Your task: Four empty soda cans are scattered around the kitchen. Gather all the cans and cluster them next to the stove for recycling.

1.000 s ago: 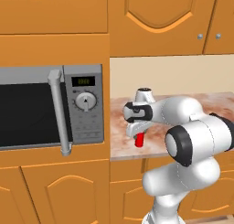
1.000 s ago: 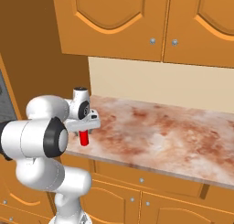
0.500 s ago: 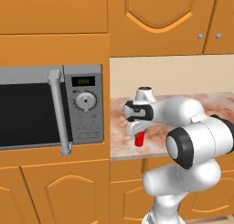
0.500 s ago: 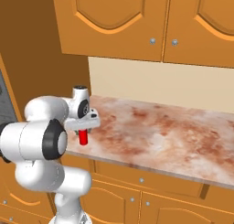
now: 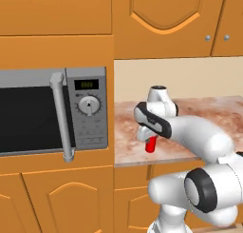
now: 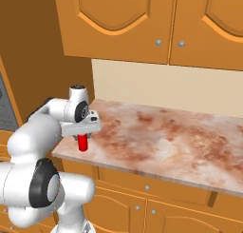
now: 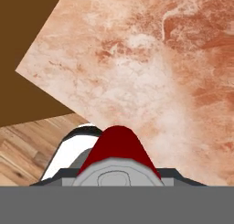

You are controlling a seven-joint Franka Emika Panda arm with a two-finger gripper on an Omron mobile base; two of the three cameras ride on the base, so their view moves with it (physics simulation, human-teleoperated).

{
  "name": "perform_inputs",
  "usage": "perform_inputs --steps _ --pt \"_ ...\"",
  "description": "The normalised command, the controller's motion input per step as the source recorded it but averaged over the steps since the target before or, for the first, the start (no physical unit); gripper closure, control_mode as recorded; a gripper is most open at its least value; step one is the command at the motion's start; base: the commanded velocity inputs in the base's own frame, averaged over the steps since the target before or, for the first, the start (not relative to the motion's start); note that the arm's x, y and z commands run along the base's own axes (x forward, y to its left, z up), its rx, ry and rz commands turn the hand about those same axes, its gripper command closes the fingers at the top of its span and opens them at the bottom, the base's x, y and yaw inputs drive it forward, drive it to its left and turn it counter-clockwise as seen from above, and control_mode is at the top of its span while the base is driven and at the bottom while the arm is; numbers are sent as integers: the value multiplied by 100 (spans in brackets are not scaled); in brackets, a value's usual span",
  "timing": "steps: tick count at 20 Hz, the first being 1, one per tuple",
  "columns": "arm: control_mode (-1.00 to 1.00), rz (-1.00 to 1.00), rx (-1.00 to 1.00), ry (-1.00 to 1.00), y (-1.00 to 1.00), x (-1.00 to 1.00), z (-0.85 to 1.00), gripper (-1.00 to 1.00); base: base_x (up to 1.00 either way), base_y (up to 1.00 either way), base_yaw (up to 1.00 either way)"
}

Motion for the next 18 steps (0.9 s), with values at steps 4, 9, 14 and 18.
perform_inputs --steps 4,9,14,18 --pt "-100 -22 0 0 -3 -63 39 100 0 0 0" --pt "-100 -28 0 0 -4 -25 33 100 0 0 0" --pt "-100 -27 -3 0 0 -9 25 100 0 0 0" --pt "-100 -13 -1 0 0 0 34 100 0 0 0"
